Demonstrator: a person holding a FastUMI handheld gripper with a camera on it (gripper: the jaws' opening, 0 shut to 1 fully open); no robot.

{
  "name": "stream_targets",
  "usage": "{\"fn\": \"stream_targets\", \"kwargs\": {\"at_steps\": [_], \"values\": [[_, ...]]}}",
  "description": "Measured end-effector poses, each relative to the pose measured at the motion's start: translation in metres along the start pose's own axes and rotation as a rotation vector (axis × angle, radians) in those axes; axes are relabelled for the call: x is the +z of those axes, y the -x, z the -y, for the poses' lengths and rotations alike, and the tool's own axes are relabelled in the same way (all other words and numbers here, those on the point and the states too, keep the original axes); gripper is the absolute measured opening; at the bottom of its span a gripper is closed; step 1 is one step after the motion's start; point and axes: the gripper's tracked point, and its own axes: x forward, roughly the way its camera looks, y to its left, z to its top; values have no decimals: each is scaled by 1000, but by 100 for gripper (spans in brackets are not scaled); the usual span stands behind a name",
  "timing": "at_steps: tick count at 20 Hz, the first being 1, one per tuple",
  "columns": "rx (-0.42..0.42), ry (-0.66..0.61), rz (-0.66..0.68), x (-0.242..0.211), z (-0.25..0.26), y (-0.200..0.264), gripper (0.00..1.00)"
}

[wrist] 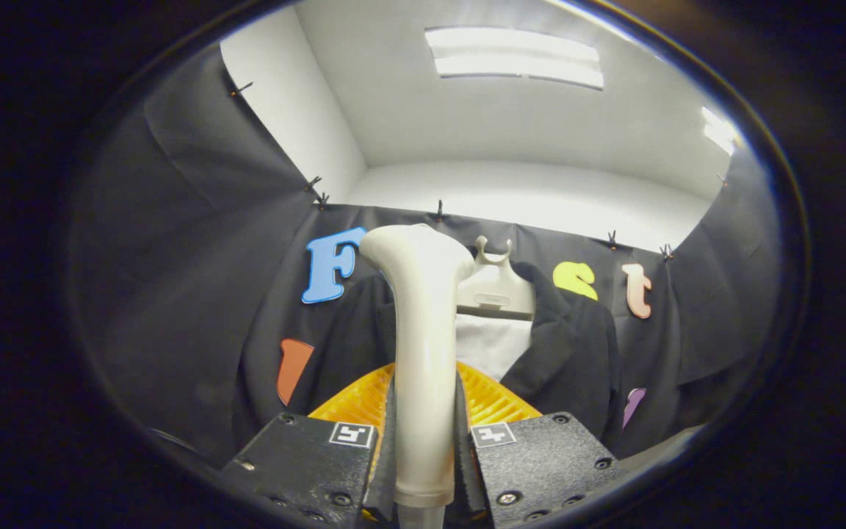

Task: Iron the clothes twice with a garment steamer, once on the left side and once on the right side.

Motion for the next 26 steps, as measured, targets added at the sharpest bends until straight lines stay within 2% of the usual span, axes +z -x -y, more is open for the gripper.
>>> {"fn": "stream_targets", "kwargs": {"at_steps": [7, 26], "values": [[6, 13, -81, -33, -5, -4, 35], [37, 25, -259, -111, -9, 53, 35]]}}
